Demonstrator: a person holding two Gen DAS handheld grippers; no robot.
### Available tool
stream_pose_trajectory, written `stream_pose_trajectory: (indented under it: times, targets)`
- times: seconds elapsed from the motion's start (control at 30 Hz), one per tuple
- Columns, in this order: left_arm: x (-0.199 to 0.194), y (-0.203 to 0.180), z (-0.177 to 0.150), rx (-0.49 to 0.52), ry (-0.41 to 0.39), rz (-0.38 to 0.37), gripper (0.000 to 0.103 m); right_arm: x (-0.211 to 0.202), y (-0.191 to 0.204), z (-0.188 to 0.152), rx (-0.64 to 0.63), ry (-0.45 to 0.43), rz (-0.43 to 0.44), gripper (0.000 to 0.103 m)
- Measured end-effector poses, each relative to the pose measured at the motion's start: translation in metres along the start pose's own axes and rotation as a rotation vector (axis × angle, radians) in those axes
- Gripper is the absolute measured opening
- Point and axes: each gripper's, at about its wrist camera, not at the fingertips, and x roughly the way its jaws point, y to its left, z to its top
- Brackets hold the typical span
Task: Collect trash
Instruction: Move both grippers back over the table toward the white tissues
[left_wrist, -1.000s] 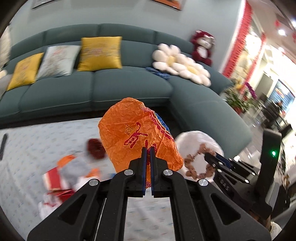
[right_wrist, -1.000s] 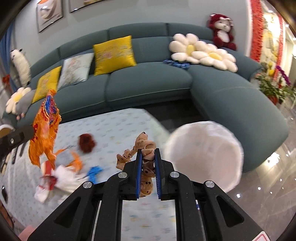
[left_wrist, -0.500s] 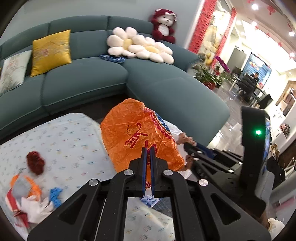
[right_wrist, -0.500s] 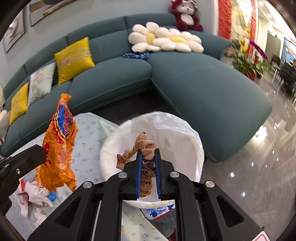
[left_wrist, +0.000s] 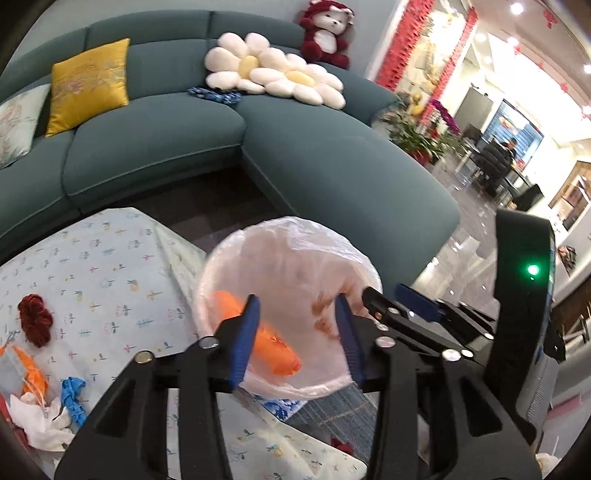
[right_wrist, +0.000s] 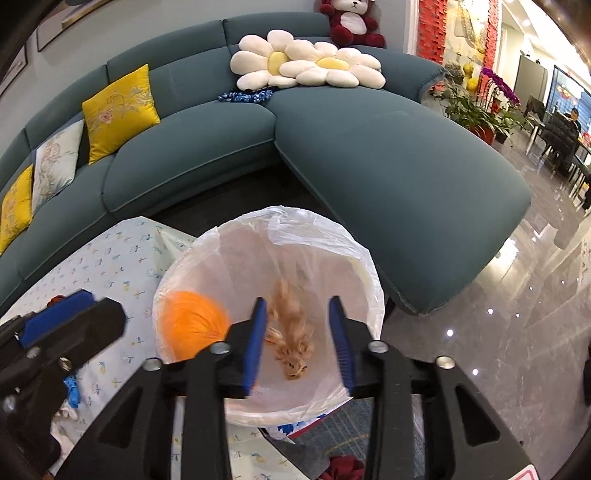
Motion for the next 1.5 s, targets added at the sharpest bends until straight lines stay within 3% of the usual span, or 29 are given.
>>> stream_pose_trajectory:
  times: [0.13,0.3,0.4,0.83,1.23,1.5]
  targets:
    - [-0.010,0.009,-0.001,-0.017,-0.015,0.028,0.044,-0.003,0.002,-0.001,-0.018,-0.010,-0.005,0.045]
    - [-0.030,0.025,-0.002,-0.028,-0.050,0.080,0.045,-0.011,0.009,0.002,-0.023,-0.025,0.008,0.046]
    - [-0.048,0.040,-0.006,-0.040,-0.073,0.114,0.052,-0.021,0.022,0.001,-0.031,-0.039,0.033,0.048]
    - [-0.139,0.134,-0.041,-0.132,-0.141,0.287,0.067,-0.071,0.149,-0.026,-0.195,-0.087,0.195,0.053]
    - [-0.203,0.232,-0.124,-0.243,-0.116,0.407,0.081,-0.078,0.248,-0.092,-0.307,-0.008,0.300,0.055]
    - [-0.209,0.302,-0.199,-0.387,-0.013,0.454,0.081,-0.068,0.297,-0.145,-0.427,0.080,0.351,0.055]
